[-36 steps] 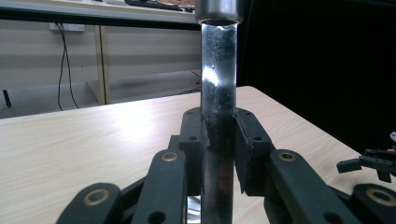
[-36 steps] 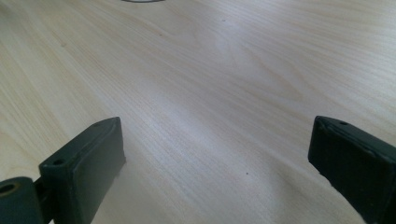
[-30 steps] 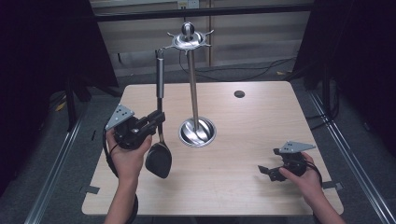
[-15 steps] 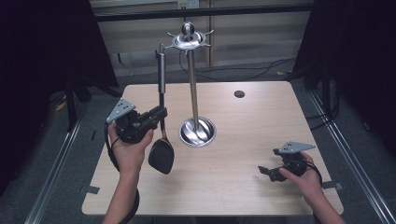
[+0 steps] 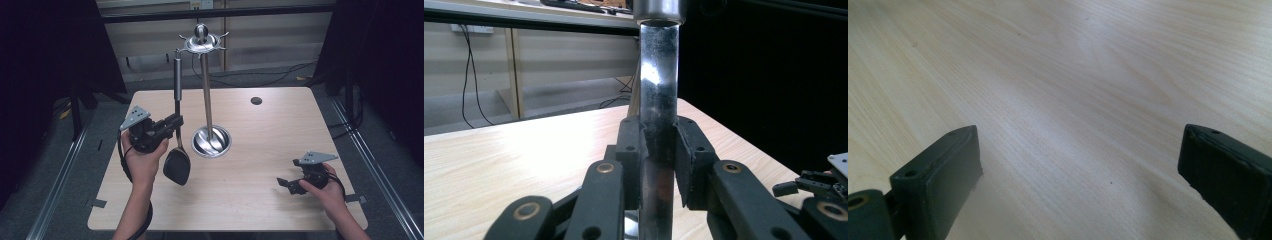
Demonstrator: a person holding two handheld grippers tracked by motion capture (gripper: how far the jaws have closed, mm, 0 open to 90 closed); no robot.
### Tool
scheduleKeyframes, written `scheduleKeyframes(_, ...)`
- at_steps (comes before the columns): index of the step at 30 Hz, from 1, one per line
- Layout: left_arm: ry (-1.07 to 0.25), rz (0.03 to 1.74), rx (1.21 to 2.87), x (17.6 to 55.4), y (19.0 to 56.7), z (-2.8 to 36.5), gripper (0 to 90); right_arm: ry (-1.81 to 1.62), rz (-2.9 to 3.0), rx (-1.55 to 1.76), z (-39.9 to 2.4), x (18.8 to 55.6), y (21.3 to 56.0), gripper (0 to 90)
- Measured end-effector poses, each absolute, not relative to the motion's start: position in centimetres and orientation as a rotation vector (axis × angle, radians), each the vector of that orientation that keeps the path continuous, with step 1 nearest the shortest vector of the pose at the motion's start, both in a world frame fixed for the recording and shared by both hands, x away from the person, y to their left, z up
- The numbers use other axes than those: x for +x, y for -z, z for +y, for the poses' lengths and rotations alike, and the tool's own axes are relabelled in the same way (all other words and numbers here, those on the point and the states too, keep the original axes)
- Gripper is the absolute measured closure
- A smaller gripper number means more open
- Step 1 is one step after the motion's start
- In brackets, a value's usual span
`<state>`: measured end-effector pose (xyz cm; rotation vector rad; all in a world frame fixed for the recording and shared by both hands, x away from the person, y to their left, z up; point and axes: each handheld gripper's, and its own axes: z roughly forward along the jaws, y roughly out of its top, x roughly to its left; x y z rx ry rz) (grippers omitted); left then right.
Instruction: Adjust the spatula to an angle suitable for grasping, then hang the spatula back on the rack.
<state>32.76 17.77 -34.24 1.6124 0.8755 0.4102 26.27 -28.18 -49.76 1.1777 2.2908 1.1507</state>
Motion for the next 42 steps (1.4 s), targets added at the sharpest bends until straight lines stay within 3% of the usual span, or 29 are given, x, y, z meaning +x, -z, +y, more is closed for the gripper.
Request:
scheduleKeyframes(27,-0.459,0.835,1.623,35.5,35.7,16.7,74.7,-1.146,2.293,1.185,-28.4,26.2,49.9,3.6)
scheduleKeyframes(42,-0.424,0.813,1.596,36.9,36.4,16.5,73.4,-1.134,2.284,1.196,-28.9,25.4,50.0,3.6)
